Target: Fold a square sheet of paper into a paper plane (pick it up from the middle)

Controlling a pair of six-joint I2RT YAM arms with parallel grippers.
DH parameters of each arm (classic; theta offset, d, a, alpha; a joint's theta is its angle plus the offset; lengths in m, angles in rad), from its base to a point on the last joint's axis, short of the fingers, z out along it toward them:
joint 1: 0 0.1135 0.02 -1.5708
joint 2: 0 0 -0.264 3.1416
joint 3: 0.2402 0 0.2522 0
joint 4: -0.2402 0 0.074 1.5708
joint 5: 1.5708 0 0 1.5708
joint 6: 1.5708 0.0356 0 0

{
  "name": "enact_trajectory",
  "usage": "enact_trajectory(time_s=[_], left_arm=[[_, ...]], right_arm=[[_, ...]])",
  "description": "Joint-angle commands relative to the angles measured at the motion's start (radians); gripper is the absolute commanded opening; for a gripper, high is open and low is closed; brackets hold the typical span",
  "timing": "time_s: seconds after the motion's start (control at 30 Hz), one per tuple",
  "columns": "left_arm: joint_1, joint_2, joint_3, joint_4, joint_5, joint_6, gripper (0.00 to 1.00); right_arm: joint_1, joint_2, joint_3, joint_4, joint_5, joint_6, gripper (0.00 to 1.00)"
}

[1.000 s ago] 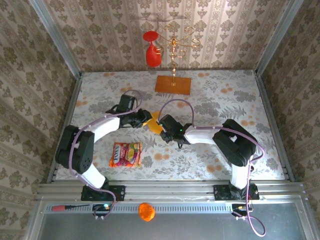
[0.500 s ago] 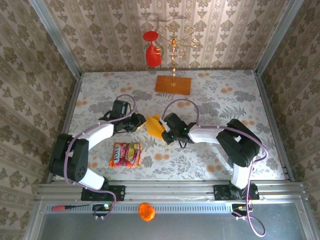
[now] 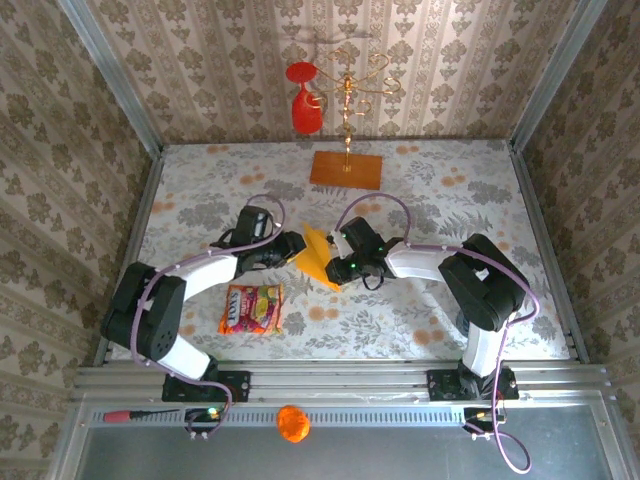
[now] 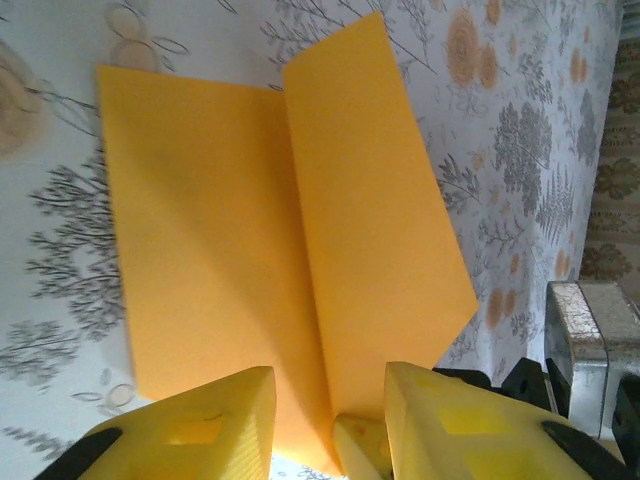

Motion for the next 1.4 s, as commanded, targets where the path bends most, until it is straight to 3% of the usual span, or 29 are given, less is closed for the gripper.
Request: enact_trajectory(time_s=[0.0,0.57,1.03,1.37], left_arm=[[-0.023,0.028,-0.018,0.072,0.027,-0.025,0.35],[-0.070,0.137,0.015,0.188,0.116,-0.035,0.27],[-0.080,0.238,0.095,0.220,0.150,-0.036,0.21],[-0.078,0.250,0.103,0.182,0.121,-0.026,0.19]], right_arm=[[-0.010,0.022,0.002,-0.042,-0.068,0.031,0.14],[-0.064,0.081,0.020,-0.045,-0.218,0.074,0.12],[-0.082,0.079,0.017,-0.047,-0.247,0.073,0.14],[-0.090,0.025,0.000,-0.048,-0.258,0.072,0.26]])
